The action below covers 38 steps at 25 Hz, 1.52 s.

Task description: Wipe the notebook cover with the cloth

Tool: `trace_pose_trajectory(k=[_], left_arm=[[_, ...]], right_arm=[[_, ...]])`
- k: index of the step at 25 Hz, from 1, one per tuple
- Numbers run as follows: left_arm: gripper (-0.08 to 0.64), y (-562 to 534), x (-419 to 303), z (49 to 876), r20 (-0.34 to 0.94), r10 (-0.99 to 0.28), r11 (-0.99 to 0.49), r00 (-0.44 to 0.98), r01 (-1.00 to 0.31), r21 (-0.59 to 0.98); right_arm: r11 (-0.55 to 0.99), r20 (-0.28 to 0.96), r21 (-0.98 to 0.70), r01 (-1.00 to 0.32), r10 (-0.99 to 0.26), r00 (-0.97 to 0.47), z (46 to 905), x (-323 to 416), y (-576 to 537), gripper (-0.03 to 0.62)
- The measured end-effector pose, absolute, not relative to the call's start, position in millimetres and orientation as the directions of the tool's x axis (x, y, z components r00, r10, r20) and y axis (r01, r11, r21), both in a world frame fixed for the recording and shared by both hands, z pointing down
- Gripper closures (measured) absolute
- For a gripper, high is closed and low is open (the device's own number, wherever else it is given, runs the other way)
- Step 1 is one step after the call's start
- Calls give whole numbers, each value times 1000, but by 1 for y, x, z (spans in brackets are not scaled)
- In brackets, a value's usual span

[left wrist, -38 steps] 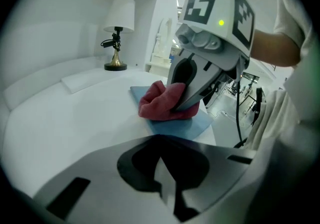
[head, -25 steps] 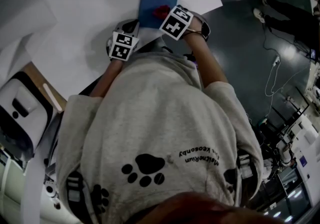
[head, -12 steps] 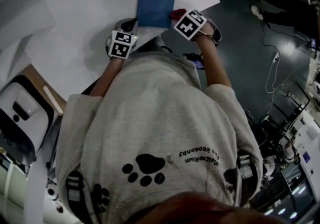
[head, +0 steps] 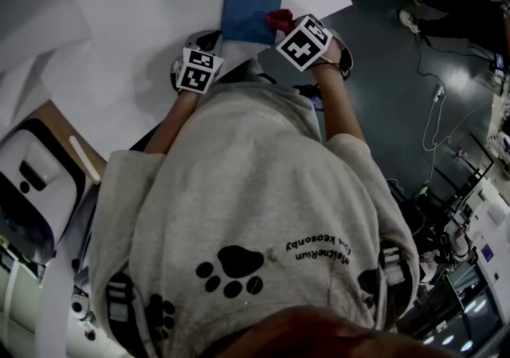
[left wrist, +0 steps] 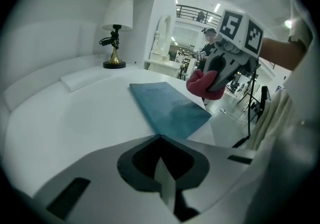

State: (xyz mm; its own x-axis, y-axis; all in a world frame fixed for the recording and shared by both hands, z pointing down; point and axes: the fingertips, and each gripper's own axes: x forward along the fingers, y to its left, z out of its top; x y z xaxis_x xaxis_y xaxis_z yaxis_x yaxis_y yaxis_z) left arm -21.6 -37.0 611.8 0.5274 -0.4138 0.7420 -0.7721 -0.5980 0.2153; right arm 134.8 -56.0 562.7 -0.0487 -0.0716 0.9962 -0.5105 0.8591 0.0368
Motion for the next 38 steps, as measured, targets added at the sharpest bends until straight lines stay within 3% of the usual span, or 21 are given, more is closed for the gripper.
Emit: trace_pose_trajectory(k=[9, 16, 26, 38], left_arm=[[548, -37, -23, 611, 742, -415, -606, 527, -768, 207], [548, -36, -20, 609, 739, -417, -608, 529, -767, 205], [548, -34, -22, 613, 758, -413, -631, 505, -759, 162], [548, -34, -24, 616, 757, -412, -628, 507, -760, 167]], right_arm=[[935, 980, -40, -352, -32, -196, 562, 25, -54, 531], [957, 975, -100, -271, 40, -219, 575, -11, -40, 531], [958, 978, -132, -256, 83, -192, 590, 1, -32, 531], [913, 987, -123, -388, 71, -144, 592, 74, -22, 531]])
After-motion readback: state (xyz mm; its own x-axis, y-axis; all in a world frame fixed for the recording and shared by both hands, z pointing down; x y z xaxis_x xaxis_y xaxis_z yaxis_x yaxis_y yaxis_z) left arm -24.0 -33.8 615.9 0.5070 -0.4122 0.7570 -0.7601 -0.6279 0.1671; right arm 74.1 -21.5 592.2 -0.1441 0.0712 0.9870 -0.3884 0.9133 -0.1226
